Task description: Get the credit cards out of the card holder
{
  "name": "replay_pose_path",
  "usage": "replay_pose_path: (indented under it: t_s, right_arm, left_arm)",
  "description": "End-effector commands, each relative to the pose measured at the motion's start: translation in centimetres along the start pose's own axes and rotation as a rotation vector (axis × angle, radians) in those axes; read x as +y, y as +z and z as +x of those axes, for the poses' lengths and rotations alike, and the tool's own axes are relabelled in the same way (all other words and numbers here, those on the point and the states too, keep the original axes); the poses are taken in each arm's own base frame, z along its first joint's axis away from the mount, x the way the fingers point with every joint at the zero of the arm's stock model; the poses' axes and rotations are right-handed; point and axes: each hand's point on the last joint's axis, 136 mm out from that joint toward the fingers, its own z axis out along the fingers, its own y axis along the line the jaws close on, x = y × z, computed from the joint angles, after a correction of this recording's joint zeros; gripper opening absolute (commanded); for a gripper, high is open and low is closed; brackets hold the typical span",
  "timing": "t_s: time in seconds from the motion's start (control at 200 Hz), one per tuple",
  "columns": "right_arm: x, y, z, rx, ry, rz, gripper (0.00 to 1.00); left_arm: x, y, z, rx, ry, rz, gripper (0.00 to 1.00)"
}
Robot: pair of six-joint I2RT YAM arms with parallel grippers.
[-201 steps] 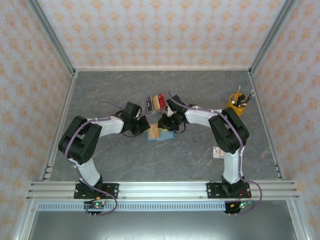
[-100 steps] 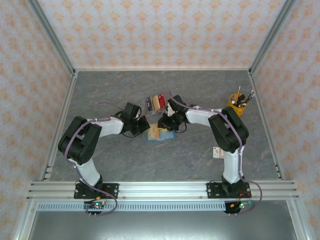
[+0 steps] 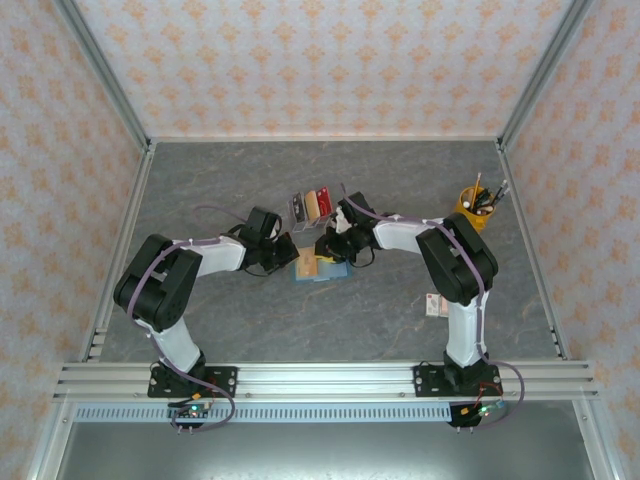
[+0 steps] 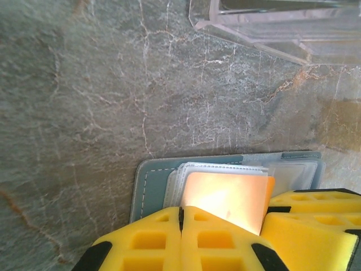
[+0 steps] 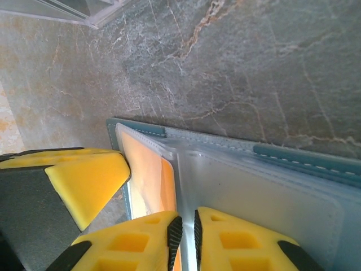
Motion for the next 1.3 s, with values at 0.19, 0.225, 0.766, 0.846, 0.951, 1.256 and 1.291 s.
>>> replay_pose_path:
  t_s: [0.19,0.225,0.766,0.846,0.951,1.256,1.291]
  right_arm:
    - [2.6,0.9,0.7,0.035,-0.05,-0.114,0.21]
    - [2.6,0.9,0.8,0.038,-0.05,-0.119,0.21]
    - [2.2,1.8,0.9,0.054,-0.068,-0.067,0.17]
    - [2.0,1.5,0.9,0.039,-0.072,-0.044,0.15]
    - [1.3,0.9,0.8,0.018,-0.08,-0.007,0.12]
    - [0.5,-0.6,0.4,-0.027,-0.092,0.032,0.06]
    - [0.4,-0.5,0.4,-0.027,-0.09,0.035,0.05]
  left_arm:
    - [5.9,0.9,3.1,0.08,-0.058,-0.189,0.0]
    - [5.8,0.9,3.1,0.084,-0.058,-0.186,0.0]
    - [5.7,1.0,3.6,0.108,-0.057,-0.168,0.0]
    - [5.7,0.8,3.4,0.102,-0.058,-0.172,0.0]
    - [5.7,0.5,3.2,0.087,-0.061,-0.18,0.0]
    - [6.0,-0.7,2.6,0.054,-0.07,-0.185,0.11]
    - [6.1,-0.7,2.6,0.054,-0.072,-0.187,0.11]
